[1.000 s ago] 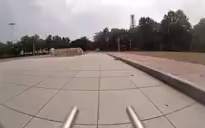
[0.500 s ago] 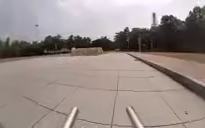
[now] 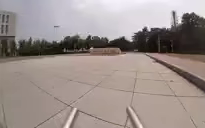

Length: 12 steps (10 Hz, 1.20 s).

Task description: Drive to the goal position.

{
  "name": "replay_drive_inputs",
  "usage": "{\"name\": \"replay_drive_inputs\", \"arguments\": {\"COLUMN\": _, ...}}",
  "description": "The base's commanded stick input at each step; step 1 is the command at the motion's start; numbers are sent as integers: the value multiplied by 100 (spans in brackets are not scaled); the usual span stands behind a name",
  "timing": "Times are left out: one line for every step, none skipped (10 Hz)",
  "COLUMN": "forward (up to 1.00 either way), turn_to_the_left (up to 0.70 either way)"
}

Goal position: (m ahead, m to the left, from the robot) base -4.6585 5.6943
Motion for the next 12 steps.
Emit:
{"name": "replay_drive_inputs", "arguments": {"forward": 0, "turn_to_the_left": 70}}
{"name": "replay_drive_inputs", "arguments": {"forward": 0, "turn_to_the_left": 70}}
{"name": "replay_drive_inputs", "arguments": {"forward": 0, "turn_to_the_left": 70}}
{"name": "replay_drive_inputs", "arguments": {"forward": 0, "turn_to_the_left": 70}}
{"name": "replay_drive_inputs", "arguments": {"forward": 0, "turn_to_the_left": 70}}
{"name": "replay_drive_inputs", "arguments": {"forward": 0, "turn_to_the_left": 70}}
{"name": "replay_drive_inputs", "arguments": {"forward": 0, "turn_to_the_left": 70}}
{"name": "replay_drive_inputs", "arguments": {"forward": 0, "turn_to_the_left": 70}}
{"name": "replay_drive_inputs", "arguments": {"forward": 0, "turn_to_the_left": 70}}
{"name": "replay_drive_inputs", "arguments": {"forward": 0, "turn_to_the_left": 70}}
{"name": "replay_drive_inputs", "arguments": {"forward": 0, "turn_to_the_left": 70}}
{"name": "replay_drive_inputs", "arguments": {"forward": 0, "turn_to_the_left": 70}}
